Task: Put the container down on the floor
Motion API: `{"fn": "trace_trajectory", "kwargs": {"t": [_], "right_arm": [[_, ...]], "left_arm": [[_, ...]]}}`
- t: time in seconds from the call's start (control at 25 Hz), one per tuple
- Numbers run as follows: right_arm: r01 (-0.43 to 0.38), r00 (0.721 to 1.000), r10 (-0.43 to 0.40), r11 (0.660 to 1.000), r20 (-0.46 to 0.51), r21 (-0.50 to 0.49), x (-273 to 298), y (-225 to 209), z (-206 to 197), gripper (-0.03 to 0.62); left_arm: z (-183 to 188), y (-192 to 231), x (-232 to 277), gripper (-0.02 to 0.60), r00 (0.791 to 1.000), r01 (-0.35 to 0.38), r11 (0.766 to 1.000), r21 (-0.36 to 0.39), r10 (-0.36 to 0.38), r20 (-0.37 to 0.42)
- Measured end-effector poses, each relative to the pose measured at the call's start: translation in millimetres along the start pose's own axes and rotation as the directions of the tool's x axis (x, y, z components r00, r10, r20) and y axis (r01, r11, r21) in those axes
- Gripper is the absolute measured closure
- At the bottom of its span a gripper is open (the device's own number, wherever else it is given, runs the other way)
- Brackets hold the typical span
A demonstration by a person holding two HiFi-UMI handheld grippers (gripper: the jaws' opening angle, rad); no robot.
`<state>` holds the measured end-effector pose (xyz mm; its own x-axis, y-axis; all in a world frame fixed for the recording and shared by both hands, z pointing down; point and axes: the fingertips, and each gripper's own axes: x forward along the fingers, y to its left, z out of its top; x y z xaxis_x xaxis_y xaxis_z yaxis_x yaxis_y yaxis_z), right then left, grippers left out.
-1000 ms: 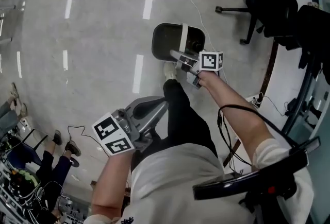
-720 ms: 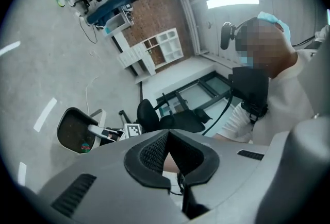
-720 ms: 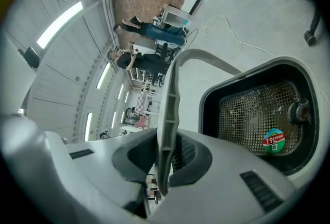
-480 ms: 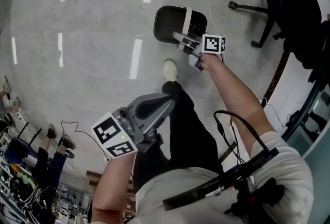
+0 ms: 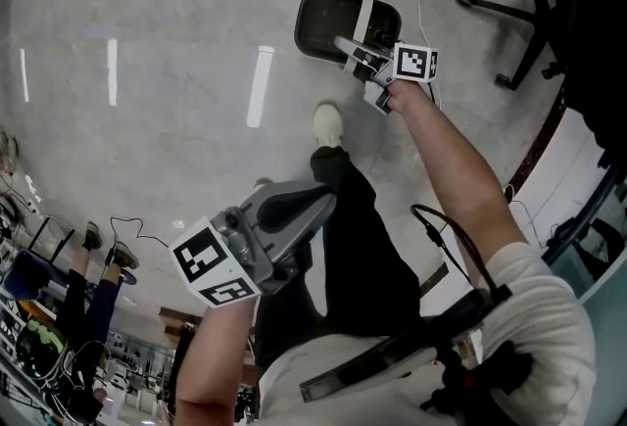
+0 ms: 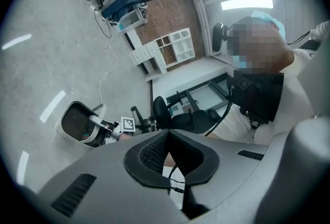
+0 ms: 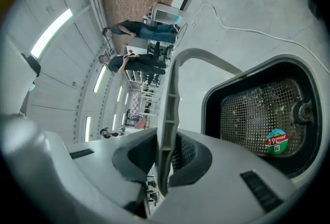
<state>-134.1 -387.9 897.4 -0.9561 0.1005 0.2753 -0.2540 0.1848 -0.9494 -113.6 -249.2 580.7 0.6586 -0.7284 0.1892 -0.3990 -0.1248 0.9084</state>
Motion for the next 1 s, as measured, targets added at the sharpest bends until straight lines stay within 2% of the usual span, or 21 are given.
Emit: {"fn": "trace_trajectory", "kwargs": {"t": [0.16,0.28,0.56,0.64,0.72,1.0], "right_arm": [[-0.073,0.997,0.073,0.997,0.018,0.016,5.4,9.8,0.2,0.557],[-0.033,0.999,0.033,0.999,0.010,-0.013,-0.5,1.3,2.1,0.557],[-0.041,0.999,0.040,0.998,-0.020,-0.057,-0.1,1.5,0.2,0.556],[-0.033,0.999,0.031,0.997,-0.029,-0.070,-0.9,0.1,-0.1,0.531],[-0.042,0.999,0.040,0.997,-0.036,-0.065,0.6,0.1,-0.3,0.474],[-0.040,0.998,0.037,0.997,-0.048,-0.062,0.1,-2.7,-2.9,0.405]], "left_arm": [[-2.3,2.6,1.0,0.572,1.000,-0.005,1.000,-0.003,0.005,0.008],[-3.3,2.6,4.8,0.572,1.000,0.000,1.000,-0.001,0.000,0.002],[-9.9,4.4,3.8,0.572,1.000,0.004,1.000,-0.011,-0.004,-0.008],[-12.7,4.4,3.6,0.572,1.000,0.008,1.000,-0.017,-0.008,-0.012],[-14.1,5.0,3.5,0.572,1.000,0.009,1.000,-0.019,-0.009,-0.014],[-14.6,8.7,4.5,0.572,1.000,0.016,1.000,-0.024,-0.016,-0.018]]}}
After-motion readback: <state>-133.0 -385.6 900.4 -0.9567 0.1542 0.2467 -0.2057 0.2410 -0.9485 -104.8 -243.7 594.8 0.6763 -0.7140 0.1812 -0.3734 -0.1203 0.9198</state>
